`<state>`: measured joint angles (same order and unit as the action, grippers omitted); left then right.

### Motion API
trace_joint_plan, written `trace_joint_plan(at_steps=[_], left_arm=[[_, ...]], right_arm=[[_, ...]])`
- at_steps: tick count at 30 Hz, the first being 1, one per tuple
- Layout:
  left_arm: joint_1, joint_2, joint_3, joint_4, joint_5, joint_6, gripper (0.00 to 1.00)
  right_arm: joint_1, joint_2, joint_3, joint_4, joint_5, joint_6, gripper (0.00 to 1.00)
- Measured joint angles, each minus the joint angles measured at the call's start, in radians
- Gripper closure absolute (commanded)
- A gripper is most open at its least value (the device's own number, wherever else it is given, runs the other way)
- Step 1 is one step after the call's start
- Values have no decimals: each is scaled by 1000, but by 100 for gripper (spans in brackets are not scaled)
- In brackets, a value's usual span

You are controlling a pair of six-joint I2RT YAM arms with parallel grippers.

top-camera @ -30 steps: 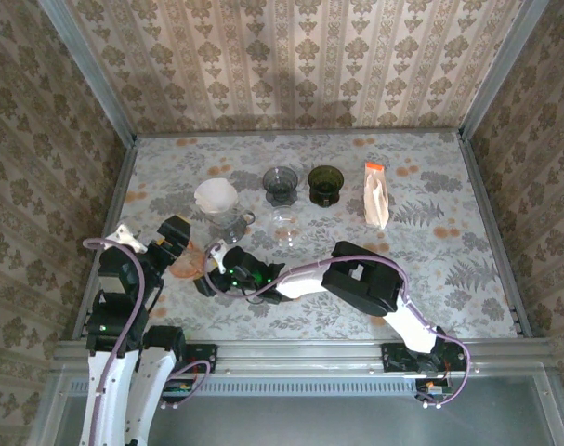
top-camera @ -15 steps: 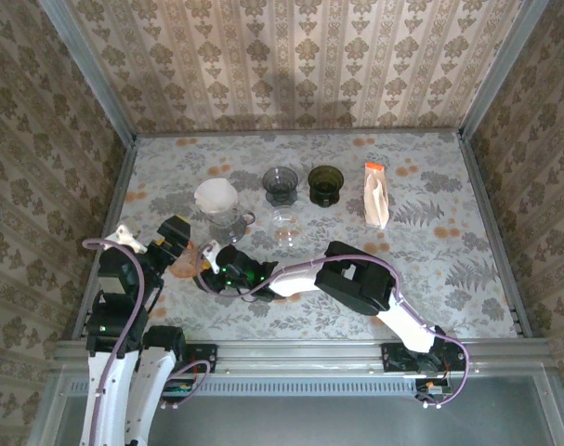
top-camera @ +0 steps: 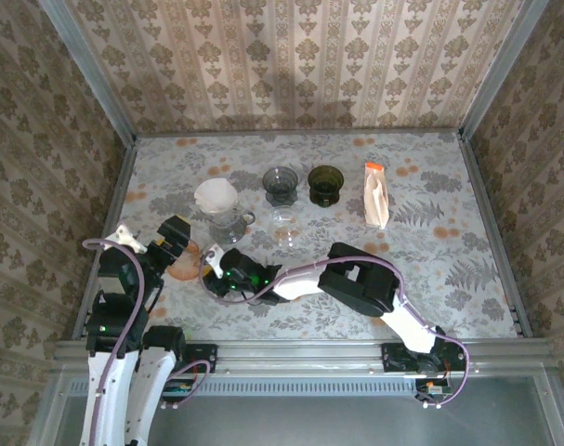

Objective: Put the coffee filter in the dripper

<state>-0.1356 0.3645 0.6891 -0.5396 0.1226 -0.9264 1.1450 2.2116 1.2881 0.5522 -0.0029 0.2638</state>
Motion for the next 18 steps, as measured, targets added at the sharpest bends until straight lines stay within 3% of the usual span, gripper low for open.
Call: trace_joint_plan(at_steps=[9, 18], left_arm=[[0, 0, -4, 19, 9, 0, 0], [-1, 3, -48, 95, 69, 0, 0]], right_arm=[[75, -253, -325, -13, 80, -26, 83], [179, -592, -678, -100, 304, -15, 83]])
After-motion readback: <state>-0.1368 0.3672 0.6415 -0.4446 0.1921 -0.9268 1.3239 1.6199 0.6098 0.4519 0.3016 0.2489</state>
